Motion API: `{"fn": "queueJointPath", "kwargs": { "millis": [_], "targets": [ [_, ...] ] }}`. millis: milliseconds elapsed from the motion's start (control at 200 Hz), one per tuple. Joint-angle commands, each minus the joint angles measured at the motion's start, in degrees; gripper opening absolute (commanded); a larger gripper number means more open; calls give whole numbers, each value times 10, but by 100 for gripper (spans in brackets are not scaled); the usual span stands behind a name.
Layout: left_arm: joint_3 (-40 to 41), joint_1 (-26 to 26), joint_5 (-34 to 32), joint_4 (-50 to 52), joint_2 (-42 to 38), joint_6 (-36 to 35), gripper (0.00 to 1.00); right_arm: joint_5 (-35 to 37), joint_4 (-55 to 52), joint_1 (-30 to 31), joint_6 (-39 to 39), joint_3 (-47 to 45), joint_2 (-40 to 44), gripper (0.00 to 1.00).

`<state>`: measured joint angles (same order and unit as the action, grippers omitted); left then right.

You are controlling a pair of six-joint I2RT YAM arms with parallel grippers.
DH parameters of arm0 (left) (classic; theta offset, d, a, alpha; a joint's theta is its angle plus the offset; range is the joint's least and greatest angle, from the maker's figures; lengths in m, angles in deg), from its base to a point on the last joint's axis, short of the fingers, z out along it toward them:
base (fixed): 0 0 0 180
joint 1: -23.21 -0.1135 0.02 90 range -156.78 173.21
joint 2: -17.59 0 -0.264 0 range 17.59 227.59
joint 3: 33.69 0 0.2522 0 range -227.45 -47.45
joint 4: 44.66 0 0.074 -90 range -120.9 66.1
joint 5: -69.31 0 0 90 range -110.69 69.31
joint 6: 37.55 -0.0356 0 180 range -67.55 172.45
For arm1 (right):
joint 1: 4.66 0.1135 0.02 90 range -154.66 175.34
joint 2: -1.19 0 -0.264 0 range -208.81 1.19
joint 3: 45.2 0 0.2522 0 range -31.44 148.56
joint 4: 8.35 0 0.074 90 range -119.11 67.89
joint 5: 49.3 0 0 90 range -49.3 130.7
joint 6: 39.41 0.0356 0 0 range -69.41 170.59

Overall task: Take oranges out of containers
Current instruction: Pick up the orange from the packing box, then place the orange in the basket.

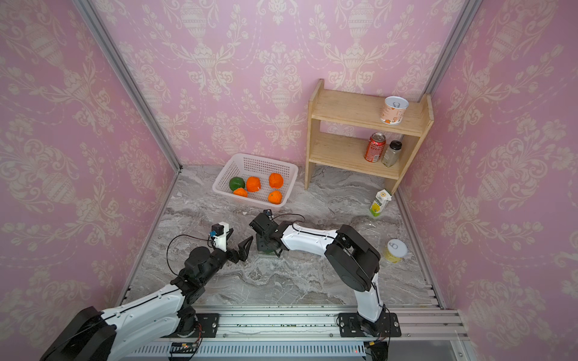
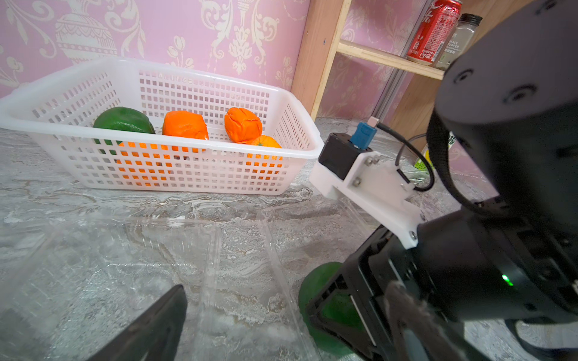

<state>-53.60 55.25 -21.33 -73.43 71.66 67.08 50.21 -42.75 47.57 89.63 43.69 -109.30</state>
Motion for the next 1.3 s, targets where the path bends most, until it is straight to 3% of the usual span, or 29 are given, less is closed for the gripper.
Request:
{"fn": "queueJointPath", "kwargs": {
  "millis": [0, 495, 711, 956, 1026, 1156, 1296],
  "targets": [
    [6, 0, -16, -1, 1, -3, 99, -2, 4, -8, 6, -17, 8, 48],
    [6, 0, -28, 5, 1, -2, 99, -8, -5, -53, -18, 14, 79, 48],
    [6, 0, -32, 11, -6, -5, 99, -50, -29, -110, -44, 122, 66, 49],
    [5, 0, -34, 10, -1, -8, 99, -94, -85, -166, -71, 306, -40, 50],
    [5, 0, -33, 8, 2, -7, 99, -122, -99, -178, -77, 359, -83, 54],
    [4, 0, -31, 4, 10, -6, 99, -152, -150, -185, -103, 460, -157, 77],
    [3, 0, -29, 2, 17, -5, 99, -153, -151, -185, -115, 460, -164, 89]
  ]
}}
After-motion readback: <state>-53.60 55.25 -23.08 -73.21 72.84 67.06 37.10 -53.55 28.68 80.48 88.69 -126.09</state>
